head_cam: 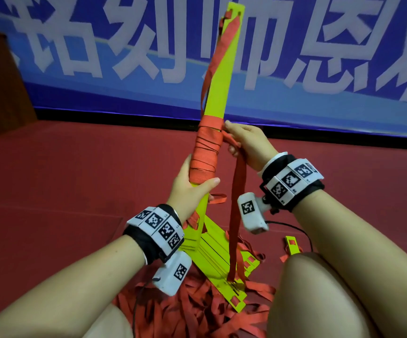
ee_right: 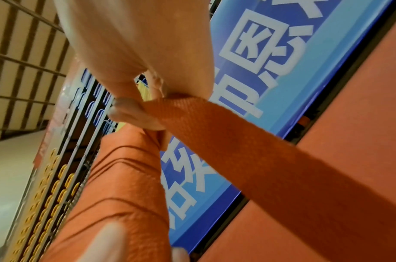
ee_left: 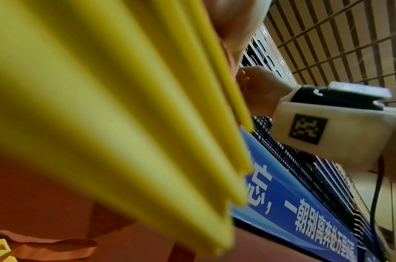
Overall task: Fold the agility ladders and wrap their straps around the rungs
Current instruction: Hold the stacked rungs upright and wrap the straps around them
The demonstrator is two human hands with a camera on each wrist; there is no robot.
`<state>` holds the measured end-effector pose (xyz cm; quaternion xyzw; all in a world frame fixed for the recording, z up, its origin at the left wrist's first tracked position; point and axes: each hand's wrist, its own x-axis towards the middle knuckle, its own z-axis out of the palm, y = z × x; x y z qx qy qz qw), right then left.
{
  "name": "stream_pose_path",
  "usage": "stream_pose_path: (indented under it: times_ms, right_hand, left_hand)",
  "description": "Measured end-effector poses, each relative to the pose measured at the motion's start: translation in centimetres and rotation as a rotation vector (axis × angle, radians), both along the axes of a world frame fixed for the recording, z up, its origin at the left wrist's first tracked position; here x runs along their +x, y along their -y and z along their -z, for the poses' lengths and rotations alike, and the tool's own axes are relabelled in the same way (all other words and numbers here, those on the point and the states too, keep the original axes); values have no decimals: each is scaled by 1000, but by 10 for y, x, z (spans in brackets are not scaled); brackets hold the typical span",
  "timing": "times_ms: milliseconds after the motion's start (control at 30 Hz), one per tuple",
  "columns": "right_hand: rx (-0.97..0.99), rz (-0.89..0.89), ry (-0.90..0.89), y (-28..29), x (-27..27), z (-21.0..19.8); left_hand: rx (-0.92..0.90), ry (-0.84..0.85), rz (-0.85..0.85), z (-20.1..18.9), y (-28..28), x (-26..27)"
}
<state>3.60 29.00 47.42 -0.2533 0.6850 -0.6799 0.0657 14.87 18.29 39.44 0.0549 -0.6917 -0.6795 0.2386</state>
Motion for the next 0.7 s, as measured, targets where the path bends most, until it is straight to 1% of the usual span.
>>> stream_pose_path:
  times_ms: [67, 133, 200, 300, 367, 467, 600, 700]
  right_hand:
    - [-4, 1, 7, 4, 2, -1]
    - [44, 25, -55, 13, 7, 0]
    - [74, 53, -122, 21, 16, -1]
    - [28, 125, -114, 31, 22, -3]
    - [5, 164, -136, 36, 23, -1]
    - [34, 209, -215, 43, 21, 5]
    - [66, 270, -203, 45, 18, 13]
    - [105, 326, -181, 41, 17, 17]
  left_hand:
    - [-72, -19, -91, 3, 3, -3]
    - [-189, -5, -196, 7, 5, -3]
    - [-298, 49, -287, 10, 6, -2]
    - [-499, 140, -392, 10, 5, 0]
    - [-615, 146, -415, 8, 8, 2]
    - [-730, 139, -422, 4, 13, 5]
    - [-912, 147, -430, 7, 17, 8]
    - [-991, 107, -427, 9, 15, 11]
